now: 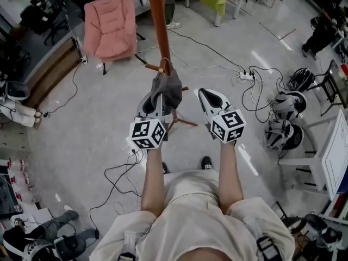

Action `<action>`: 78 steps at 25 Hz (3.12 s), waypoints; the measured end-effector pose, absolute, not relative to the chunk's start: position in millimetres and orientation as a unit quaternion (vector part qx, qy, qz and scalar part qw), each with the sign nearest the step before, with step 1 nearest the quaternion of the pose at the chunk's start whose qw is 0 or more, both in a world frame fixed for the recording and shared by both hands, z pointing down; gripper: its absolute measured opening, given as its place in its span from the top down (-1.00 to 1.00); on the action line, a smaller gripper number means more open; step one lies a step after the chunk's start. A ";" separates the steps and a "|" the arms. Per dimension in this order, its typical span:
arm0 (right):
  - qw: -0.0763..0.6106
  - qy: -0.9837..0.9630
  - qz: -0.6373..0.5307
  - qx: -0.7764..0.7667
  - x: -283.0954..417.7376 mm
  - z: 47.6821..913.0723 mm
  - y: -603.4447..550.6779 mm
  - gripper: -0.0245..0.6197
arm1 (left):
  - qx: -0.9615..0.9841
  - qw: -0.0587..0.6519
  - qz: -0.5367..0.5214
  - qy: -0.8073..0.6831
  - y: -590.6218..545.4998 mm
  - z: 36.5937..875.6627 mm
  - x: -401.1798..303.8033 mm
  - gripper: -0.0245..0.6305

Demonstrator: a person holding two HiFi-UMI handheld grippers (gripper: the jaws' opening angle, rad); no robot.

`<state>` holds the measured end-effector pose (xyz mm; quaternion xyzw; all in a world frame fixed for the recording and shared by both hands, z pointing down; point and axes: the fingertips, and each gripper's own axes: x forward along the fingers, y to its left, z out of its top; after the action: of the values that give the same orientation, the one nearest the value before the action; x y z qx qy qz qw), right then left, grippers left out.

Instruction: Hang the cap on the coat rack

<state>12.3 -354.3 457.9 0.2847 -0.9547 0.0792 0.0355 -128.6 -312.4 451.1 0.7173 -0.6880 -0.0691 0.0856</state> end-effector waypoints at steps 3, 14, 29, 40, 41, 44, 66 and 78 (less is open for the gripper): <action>0.050 -0.954 0.072 0.288 11.1 461.0 -348.9 0.91 | 0.725 0.087 -0.070 -0.680 -312.3 451.3 -126.9 0.80; 0.081 -0.936 0.085 0.331 12.7 480.3 -330.0 0.91 | 0.767 0.104 -0.039 -0.632 -313.7 470.2 -114.7 0.74; 0.061 -0.906 0.118 0.402 -10.7 499.4 -285.4 0.91 | 0.858 0.085 0.071 -0.501 -268.7 492.5 -111.2 0.41; 0.076 -0.908 0.128 0.392 -27.7 511.4 -267.5 0.91 | 0.869 0.076 0.053 -0.487 -249.0 490.9 -134.9 0.43; 0.081 -0.911 0.131 0.384 -30.9 513.8 -265.8 0.91 | 0.869 0.074 0.054 -0.486 -247.0 490.2 -135.4 0.43; 0.102 -0.918 0.130 0.360 -40.8 518.4 -262.5 0.91 | 0.868 0.063 0.055 -0.489 -245.7 483.5 -138.8 0.44; 0.085 -0.909 0.166 0.372 -35.5 526.5 -257.0 0.91 | 0.850 0.082 0.019 -0.520 -235.1 474.7 -158.2 0.47; 0.078 -0.914 0.170 0.360 -40.3 521.0 -248.3 0.91 | 0.854 0.085 0.029 -0.513 -231.7 478.2 -159.5 0.48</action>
<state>-40.3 -248.3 521.0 0.3598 -0.9141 0.1696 0.0782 -159.5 -231.7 478.2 0.8537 -0.5131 0.0287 0.0848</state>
